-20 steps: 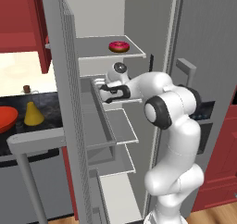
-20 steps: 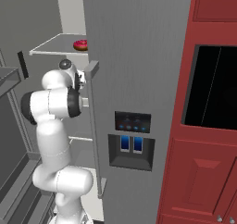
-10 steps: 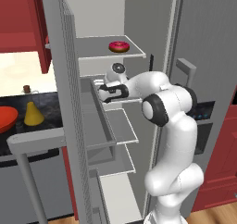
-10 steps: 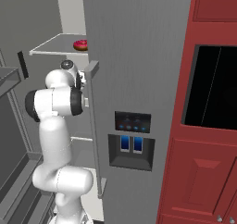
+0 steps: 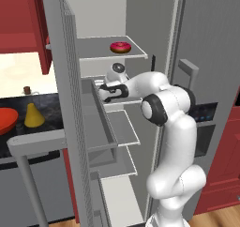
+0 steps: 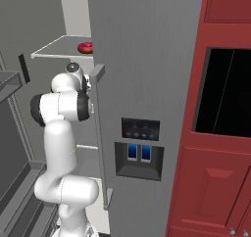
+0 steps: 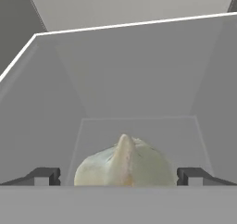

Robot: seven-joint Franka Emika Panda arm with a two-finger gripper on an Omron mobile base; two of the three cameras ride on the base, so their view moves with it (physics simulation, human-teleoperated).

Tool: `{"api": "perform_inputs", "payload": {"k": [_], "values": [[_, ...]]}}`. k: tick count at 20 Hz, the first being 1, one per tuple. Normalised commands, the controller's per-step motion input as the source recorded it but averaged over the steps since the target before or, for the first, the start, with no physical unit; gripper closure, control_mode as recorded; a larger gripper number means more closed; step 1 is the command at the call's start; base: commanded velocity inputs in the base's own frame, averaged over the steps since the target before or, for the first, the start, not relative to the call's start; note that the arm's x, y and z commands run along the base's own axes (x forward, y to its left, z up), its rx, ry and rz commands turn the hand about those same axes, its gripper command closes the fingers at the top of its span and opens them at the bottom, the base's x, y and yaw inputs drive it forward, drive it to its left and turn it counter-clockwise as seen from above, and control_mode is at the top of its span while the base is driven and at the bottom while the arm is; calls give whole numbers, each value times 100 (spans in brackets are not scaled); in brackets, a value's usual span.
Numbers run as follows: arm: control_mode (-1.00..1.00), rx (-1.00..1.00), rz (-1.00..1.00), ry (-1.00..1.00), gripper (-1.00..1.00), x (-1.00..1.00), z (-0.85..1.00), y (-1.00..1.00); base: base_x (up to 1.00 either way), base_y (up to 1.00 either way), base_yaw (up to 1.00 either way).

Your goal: Retrieve the bottle and the shaker from the cabinet and place them next to the mixing bowl on the counter. Then add garlic from the fridge to the mixing bowl.

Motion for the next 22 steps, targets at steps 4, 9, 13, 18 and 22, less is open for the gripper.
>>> {"api": "perform_inputs", "payload": {"k": [4, 9, 13, 18, 22], "values": [[-100, 0, 0, 1, -100, 3, -15, 2, 0, 0, 0], [-100, 0, 0, 1, -100, 1, -13, 0, 0, 0, 0], [-100, 0, 0, 1, -100, 0, -11, 0, 0, 0, 0], [-100, 1, 0, 0, -100, 0, -14, 0, 0, 0, 0], [-100, 0, 0, 0, 100, 0, -8, 0, 0, 0, 0]]}}
